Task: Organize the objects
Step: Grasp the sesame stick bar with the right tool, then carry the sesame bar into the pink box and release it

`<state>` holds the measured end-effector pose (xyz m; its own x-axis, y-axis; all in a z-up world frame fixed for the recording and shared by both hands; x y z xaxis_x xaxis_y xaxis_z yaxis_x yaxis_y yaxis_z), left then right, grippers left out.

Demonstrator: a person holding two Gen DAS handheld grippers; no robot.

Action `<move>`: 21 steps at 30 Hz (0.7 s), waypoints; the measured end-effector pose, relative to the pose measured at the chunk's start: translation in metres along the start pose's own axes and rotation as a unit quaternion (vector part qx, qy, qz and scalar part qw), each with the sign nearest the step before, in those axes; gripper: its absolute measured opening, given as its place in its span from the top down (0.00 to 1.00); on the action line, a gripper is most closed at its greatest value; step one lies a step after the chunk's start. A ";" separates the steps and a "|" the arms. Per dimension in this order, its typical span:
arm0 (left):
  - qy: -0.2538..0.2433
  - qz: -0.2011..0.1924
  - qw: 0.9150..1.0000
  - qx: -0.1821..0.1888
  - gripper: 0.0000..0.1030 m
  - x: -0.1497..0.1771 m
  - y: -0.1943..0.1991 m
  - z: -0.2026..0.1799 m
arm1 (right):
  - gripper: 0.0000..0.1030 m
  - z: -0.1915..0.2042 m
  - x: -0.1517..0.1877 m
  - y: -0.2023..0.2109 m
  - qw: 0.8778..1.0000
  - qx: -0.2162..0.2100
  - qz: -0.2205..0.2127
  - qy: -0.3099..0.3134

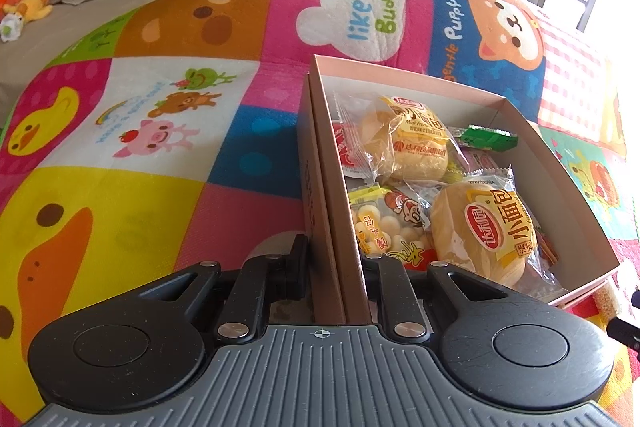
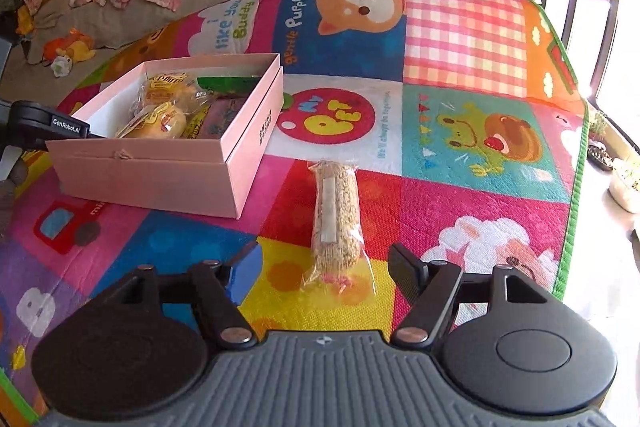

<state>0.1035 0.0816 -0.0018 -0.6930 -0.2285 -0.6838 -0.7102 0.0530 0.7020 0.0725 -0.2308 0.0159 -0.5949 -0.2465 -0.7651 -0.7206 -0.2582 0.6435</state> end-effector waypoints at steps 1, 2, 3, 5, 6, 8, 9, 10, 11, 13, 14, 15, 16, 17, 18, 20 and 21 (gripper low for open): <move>-0.001 0.000 1.000 0.000 0.83 0.000 0.000 0.000 | 0.32 0.000 -0.004 -0.006 1.000 -0.001 -0.001 -0.002; -0.001 0.000 1.000 0.000 0.83 0.000 0.000 0.000 | 0.32 0.000 -0.008 -0.012 1.000 -0.001 -0.001 -0.004; -0.001 0.000 1.000 0.000 0.83 0.000 0.000 0.000 | 0.33 0.000 -0.011 -0.019 1.000 -0.002 0.001 -0.008; -0.002 -0.001 1.000 0.000 0.83 0.001 0.000 0.000 | 0.40 0.000 -0.016 -0.033 1.000 -0.004 0.009 -0.016; -0.003 -0.001 1.000 0.000 0.83 0.001 0.000 0.000 | 0.44 0.000 -0.017 -0.037 1.000 -0.005 0.015 -0.019; -0.004 -0.001 1.000 0.001 0.82 0.001 0.000 0.000 | 0.62 0.000 -0.017 -0.044 0.999 -0.002 0.028 -0.021; -0.005 -0.001 1.000 0.002 0.82 0.001 0.000 0.000 | 0.65 0.000 -0.016 -0.044 0.999 0.001 0.031 -0.020; -0.005 -0.002 1.000 0.002 0.82 0.001 0.000 0.000 | 0.71 0.000 -0.014 -0.041 0.999 0.002 0.035 -0.017; -0.005 -0.002 1.000 0.002 0.82 0.001 0.000 0.000 | 0.71 -0.001 -0.012 -0.036 0.999 0.000 0.040 -0.016; -0.005 -0.002 1.000 0.002 0.82 0.001 0.000 0.000 | 0.71 -0.002 -0.005 -0.024 0.998 -0.011 0.052 -0.024; -0.005 -0.002 1.000 0.002 0.82 0.000 0.000 0.000 | 0.72 -0.002 0.000 -0.017 0.998 -0.018 0.059 -0.027; -0.006 -0.002 1.000 0.002 0.82 0.000 0.000 0.000 | 0.72 -0.001 0.004 -0.010 0.997 -0.025 0.065 -0.028; -0.006 -0.002 1.000 0.002 0.82 0.001 0.000 0.000 | 0.72 0.000 0.009 -0.001 0.996 -0.033 0.072 -0.027; -0.007 -0.001 1.000 0.002 0.82 0.000 0.000 0.000 | 0.72 0.002 0.013 0.007 0.996 -0.041 0.079 -0.027; -0.008 -0.001 1.000 0.001 0.82 0.000 0.000 0.000 | 0.72 0.004 0.014 0.015 0.995 -0.048 0.082 -0.028; -0.009 0.000 1.000 0.001 0.82 0.000 -0.001 0.000 | 0.72 0.008 0.013 0.032 0.994 -0.062 0.084 -0.028; -0.010 0.000 1.000 0.001 0.82 0.000 -0.001 -0.001 | 0.72 0.010 0.009 0.041 0.994 -0.067 0.079 -0.027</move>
Point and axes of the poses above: each gripper's, at about its wrist camera, not at the fingertips, and y roughly against the way its jaws point, z to its left, x to its underside, the point moved 3 cm from there along -y, roughly the way its jaws point, and after that the axes turned 1 degree about y, right-handed, at the moved point
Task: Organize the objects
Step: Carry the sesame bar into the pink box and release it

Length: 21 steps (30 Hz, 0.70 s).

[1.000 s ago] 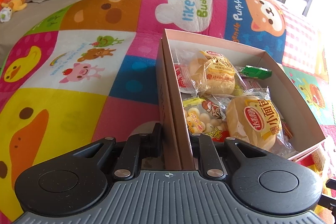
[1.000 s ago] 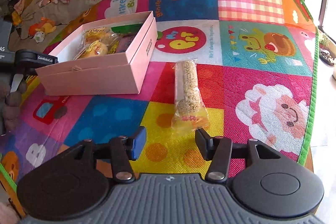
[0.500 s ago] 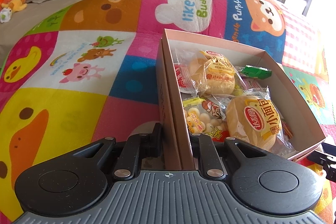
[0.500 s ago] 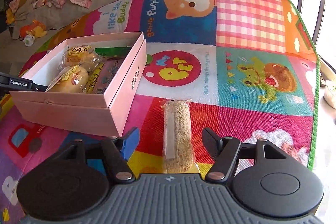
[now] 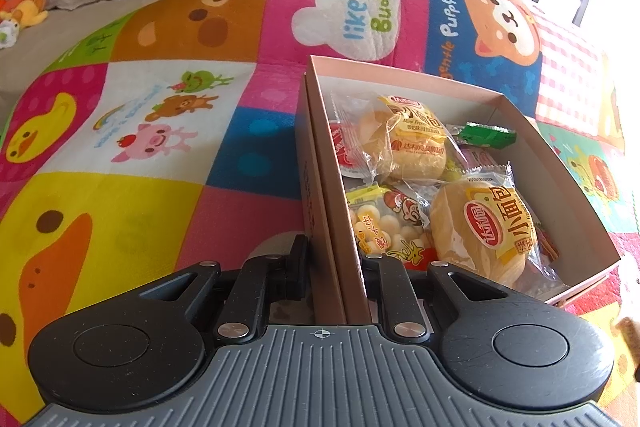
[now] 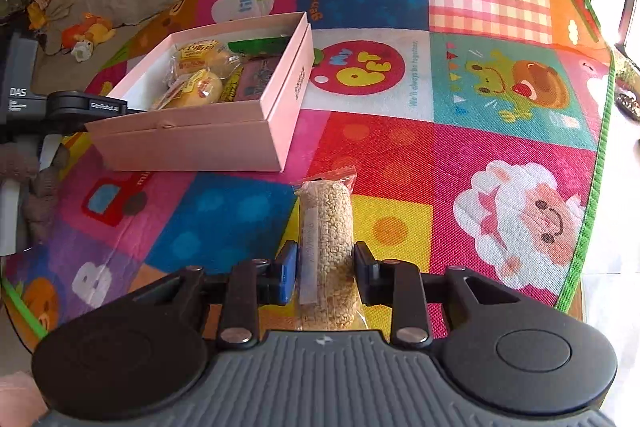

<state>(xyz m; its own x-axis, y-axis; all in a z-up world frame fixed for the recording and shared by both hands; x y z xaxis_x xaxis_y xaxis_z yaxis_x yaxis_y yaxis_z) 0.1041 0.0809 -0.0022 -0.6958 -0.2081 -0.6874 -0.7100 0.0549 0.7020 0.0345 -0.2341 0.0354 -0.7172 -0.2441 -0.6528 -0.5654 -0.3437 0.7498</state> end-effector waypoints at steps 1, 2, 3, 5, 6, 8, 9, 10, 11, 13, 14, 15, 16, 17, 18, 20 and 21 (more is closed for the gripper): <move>-0.001 0.000 1.000 0.000 0.82 0.000 0.000 0.000 | 0.72 0.004 -0.007 0.011 1.000 -0.006 -0.012 0.002; 0.000 0.000 1.000 0.001 0.82 0.000 0.000 0.000 | 0.72 0.007 -0.015 0.022 1.000 -0.010 -0.027 0.004; 0.000 0.000 1.000 0.002 0.82 0.000 0.000 0.000 | 0.72 0.010 -0.024 0.031 0.999 -0.015 -0.041 0.006; 0.002 0.000 1.000 0.003 0.82 0.000 0.000 0.001 | 0.72 0.019 -0.045 0.048 0.997 -0.028 -0.076 0.017; 0.003 0.000 1.000 0.004 0.82 0.000 0.000 0.001 | 0.72 0.023 -0.056 0.053 0.995 -0.029 -0.091 0.024; 0.002 0.000 1.000 0.004 0.82 0.000 0.000 0.001 | 0.72 0.032 -0.078 0.057 0.992 -0.026 -0.116 0.037; 0.002 0.000 1.000 0.004 0.82 0.000 0.000 0.001 | 0.72 0.036 -0.088 0.056 0.991 -0.027 -0.125 0.040; 0.002 0.000 1.000 0.005 0.82 0.000 0.000 0.001 | 0.72 0.039 -0.100 0.053 0.990 -0.029 -0.131 0.041; 0.002 0.000 1.000 0.005 0.82 0.000 0.000 0.001 | 0.72 0.042 -0.110 0.047 0.990 -0.032 -0.134 0.039; 0.003 -0.001 1.000 0.006 0.82 0.000 0.000 0.001 | 0.72 0.048 -0.128 0.031 0.990 -0.038 -0.132 0.032; 0.003 -0.001 1.000 0.007 0.82 0.000 0.000 0.002 | 0.72 0.050 -0.136 0.020 0.990 -0.037 -0.130 0.028; 0.004 -0.001 1.000 0.009 0.82 0.000 0.000 0.002 | 0.72 0.052 -0.142 0.010 0.991 -0.036 -0.126 0.024; 0.004 -0.002 1.000 0.011 0.82 0.000 0.000 0.003 | 0.72 0.054 -0.148 -0.001 0.992 -0.034 -0.121 0.020; 0.005 -0.002 1.000 0.012 0.82 0.000 0.000 0.003 | 0.72 0.055 -0.153 -0.016 0.993 -0.032 -0.114 0.013; 0.005 -0.002 1.000 0.014 0.82 -0.001 -0.001 0.003 | 0.72 0.055 -0.157 -0.025 0.994 -0.029 -0.109 0.009; 0.006 -0.002 1.000 0.016 0.82 -0.001 -0.001 0.005 | 0.70 0.053 -0.160 -0.046 0.995 -0.026 -0.098 -0.003; 0.006 -0.003 1.000 0.017 0.82 -0.001 -0.001 0.005 | 0.70 0.052 -0.160 -0.054 0.995 -0.028 -0.092 -0.010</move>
Point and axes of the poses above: each gripper's, at about its wrist camera, not at the fingertips, and y roughly against the way its jaws point, z to its left, x to its underside, the point moved 3 cm from there along -y, roughly the way its jaws point, and after that the axes turned 1 degree about y, right-handed, at the moved point
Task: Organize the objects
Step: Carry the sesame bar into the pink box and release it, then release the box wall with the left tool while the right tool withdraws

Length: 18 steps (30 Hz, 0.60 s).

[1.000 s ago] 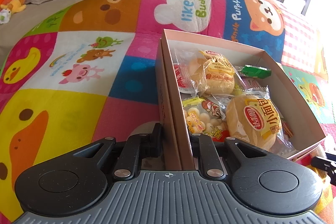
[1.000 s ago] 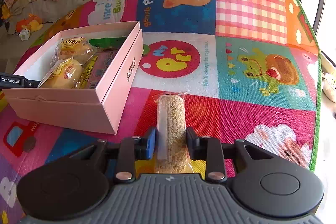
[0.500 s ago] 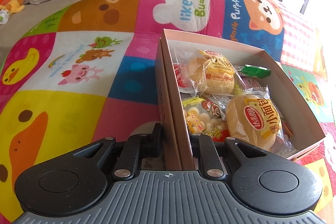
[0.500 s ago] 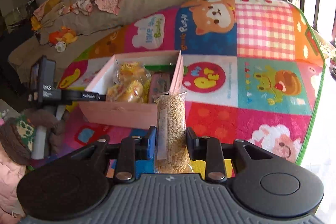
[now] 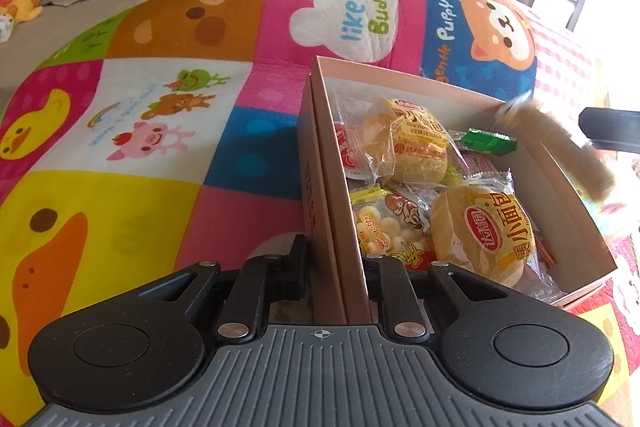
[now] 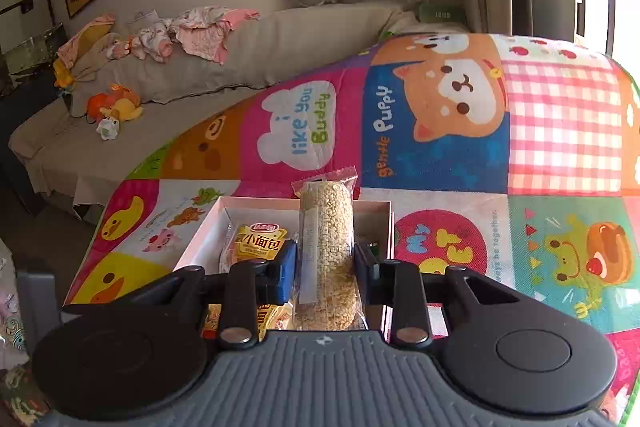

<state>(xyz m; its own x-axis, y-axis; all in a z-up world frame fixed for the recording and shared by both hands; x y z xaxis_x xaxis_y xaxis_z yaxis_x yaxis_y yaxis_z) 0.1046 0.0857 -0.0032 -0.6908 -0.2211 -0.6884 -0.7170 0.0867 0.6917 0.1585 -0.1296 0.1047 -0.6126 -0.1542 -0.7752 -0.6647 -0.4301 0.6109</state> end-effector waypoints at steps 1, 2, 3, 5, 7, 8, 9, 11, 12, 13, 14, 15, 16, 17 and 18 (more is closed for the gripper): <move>0.001 0.000 1.000 0.001 0.82 0.000 0.000 0.000 | 0.70 -0.001 0.003 -0.006 1.000 -0.002 0.008 -0.005; 0.001 -0.001 1.000 0.001 0.82 0.000 0.000 0.000 | 0.70 -0.002 0.006 -0.008 1.000 -0.001 0.012 -0.006; 0.002 -0.002 1.000 0.002 0.82 0.000 0.000 0.000 | 0.69 -0.003 0.009 -0.008 1.000 0.003 0.012 -0.003; 0.004 -0.002 1.000 0.003 0.82 0.000 0.001 0.001 | 0.66 -0.002 0.020 -0.002 1.000 0.018 0.010 0.013; 0.004 -0.001 1.000 0.003 0.82 0.000 0.001 0.000 | 0.58 -0.001 0.032 0.011 0.999 0.015 0.000 0.043; 0.004 -0.001 1.000 0.002 0.82 0.000 0.001 0.000 | 0.48 -0.001 0.040 0.021 0.998 0.010 -0.006 0.062; 0.003 0.000 1.000 -0.001 0.82 -0.001 0.001 -0.001 | 0.43 -0.001 0.049 0.030 0.997 0.007 -0.011 0.079; -0.002 0.005 1.000 -0.011 0.84 -0.003 -0.001 -0.005 | 0.37 -0.002 0.068 0.044 0.994 0.007 -0.016 0.111; -0.006 0.007 1.000 -0.016 0.84 -0.005 -0.004 -0.009 | 0.37 -0.003 0.077 0.046 0.992 0.012 -0.012 0.124; -0.012 0.008 1.000 -0.019 0.84 -0.008 -0.008 -0.015 | 0.37 -0.005 0.086 0.046 0.991 0.021 -0.006 0.135; -0.017 0.011 1.000 -0.019 0.84 -0.011 -0.013 -0.020 | 0.37 -0.008 0.095 0.044 0.990 0.033 0.004 0.140; -0.020 0.015 1.000 -0.017 0.84 -0.016 -0.020 -0.026 | 0.37 -0.012 0.101 0.039 0.990 0.043 0.012 0.137; -0.026 0.020 0.999 -0.012 0.85 -0.022 -0.027 -0.033 | 0.38 -0.016 0.105 0.032 0.990 0.055 0.018 0.132; -0.039 0.026 0.999 -0.006 0.84 -0.028 -0.035 -0.041 | 0.41 -0.021 0.106 0.024 0.990 0.067 0.023 0.124; -0.062 0.030 0.998 0.000 0.85 -0.036 -0.045 -0.050 | 0.42 -0.026 0.105 0.016 0.991 0.065 0.027 0.111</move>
Point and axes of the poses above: each gripper's, at about its wrist camera, not at the fingertips, and y roughly against the way its jaws point, z to its left, x to its underside, the point moved 3 cm from there along -y, roughly the way its jaws point, and after that the axes turned 1 degree about y, right-handed, at the moved point
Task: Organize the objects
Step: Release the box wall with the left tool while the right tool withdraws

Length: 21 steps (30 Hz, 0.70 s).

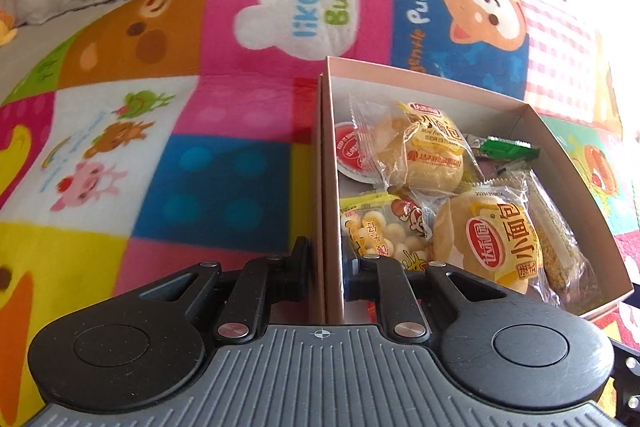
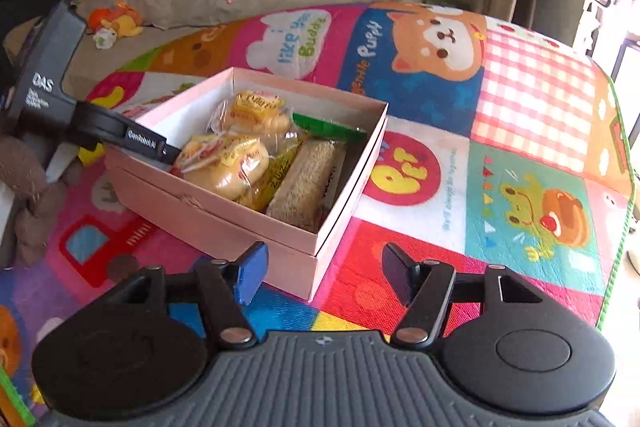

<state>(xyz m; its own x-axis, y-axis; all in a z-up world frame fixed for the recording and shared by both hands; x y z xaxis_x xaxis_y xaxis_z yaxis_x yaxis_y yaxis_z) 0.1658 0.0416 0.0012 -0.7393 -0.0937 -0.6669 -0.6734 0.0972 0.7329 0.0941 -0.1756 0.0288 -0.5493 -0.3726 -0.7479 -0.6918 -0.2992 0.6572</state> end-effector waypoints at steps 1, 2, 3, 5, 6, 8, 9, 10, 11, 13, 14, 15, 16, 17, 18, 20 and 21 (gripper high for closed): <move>-0.035 0.001 0.999 0.001 0.86 -0.009 -0.009 -0.006 | 0.42 -0.003 -0.001 -0.006 1.000 0.003 -0.002 -0.013; -0.072 0.001 0.997 0.002 0.83 -0.015 -0.017 -0.011 | 0.43 -0.008 -0.004 -0.015 1.000 0.012 -0.005 -0.028; -0.092 -0.003 0.996 -0.002 0.79 -0.022 -0.023 -0.011 | 0.43 -0.012 -0.007 -0.021 0.999 0.021 -0.008 -0.038; -0.101 -0.009 0.994 -0.026 0.53 -0.034 -0.032 -0.004 | 0.43 -0.021 -0.013 -0.034 0.997 0.025 -0.014 -0.073; -0.101 -0.021 0.994 -0.037 0.49 -0.037 -0.035 0.002 | 0.43 -0.024 -0.016 -0.038 0.996 0.020 -0.015 -0.086; -0.092 -0.057 0.993 -0.049 0.46 -0.040 -0.039 0.012 | 0.43 -0.028 -0.020 -0.046 0.994 0.014 -0.018 -0.103; -0.083 -0.068 0.993 -0.051 0.46 -0.040 -0.041 0.016 | 0.43 -0.028 -0.022 -0.050 0.994 0.018 -0.020 -0.103; -0.074 -0.071 0.994 -0.048 0.46 -0.041 -0.044 0.018 | 0.43 -0.027 -0.023 -0.053 0.994 0.026 -0.021 -0.100; -0.065 -0.072 0.994 -0.044 0.47 -0.041 -0.044 0.018 | 0.42 -0.027 -0.023 -0.055 0.994 0.032 -0.020 -0.098; -0.051 -0.092 0.993 -0.049 0.50 -0.040 -0.033 0.018 | 0.36 -0.029 -0.021 -0.053 0.993 0.043 -0.019 -0.105; -0.047 -0.114 0.991 -0.049 0.50 -0.039 -0.021 0.017 | 0.29 -0.031 -0.018 -0.050 0.993 0.047 -0.021 -0.106; -0.043 -0.137 0.988 -0.050 0.50 -0.038 -0.008 0.017 | 0.24 -0.031 -0.015 -0.045 0.993 0.048 -0.022 -0.106; -0.041 -0.162 0.985 -0.051 0.50 -0.036 0.008 0.016 | 0.14 -0.032 -0.009 -0.038 0.993 0.052 -0.023 -0.105; -0.040 -0.184 0.981 -0.054 0.50 -0.031 0.024 0.015 | 0.09 -0.031 -0.003 -0.032 0.993 0.056 -0.020 -0.104; -0.038 -0.203 0.977 -0.052 0.50 -0.024 0.040 0.013 | 0.07 -0.030 0.003 -0.026 0.993 0.058 -0.015 -0.101; -0.032 -0.212 0.976 -0.033 0.51 -0.003 0.069 0.010 | 0.00 -0.023 0.017 -0.012 0.993 0.056 -0.002 -0.099; -0.031 -0.199 0.979 -0.017 0.51 0.011 0.079 0.007 | 0.00 -0.018 0.024 -0.005 0.994 0.053 0.002 -0.099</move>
<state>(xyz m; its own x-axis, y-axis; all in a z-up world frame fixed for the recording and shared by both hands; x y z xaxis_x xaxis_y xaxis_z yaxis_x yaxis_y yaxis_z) 0.1043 0.0552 0.0503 -0.4184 -0.0575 -0.9064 -0.9082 0.0320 0.4172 0.0934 -0.1990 0.0094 -0.6262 -0.1900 -0.7561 -0.7293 -0.2002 0.6543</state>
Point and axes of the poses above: each gripper's, at about its wrist camera, not at the fingertips, and y roughly against the way its jaws point, z to its left, x to its underside, the point moved 3 cm from there along -y, roughly the way its jaws point, and after that the axes turned 1 degree about y, right-handed, at the moved point
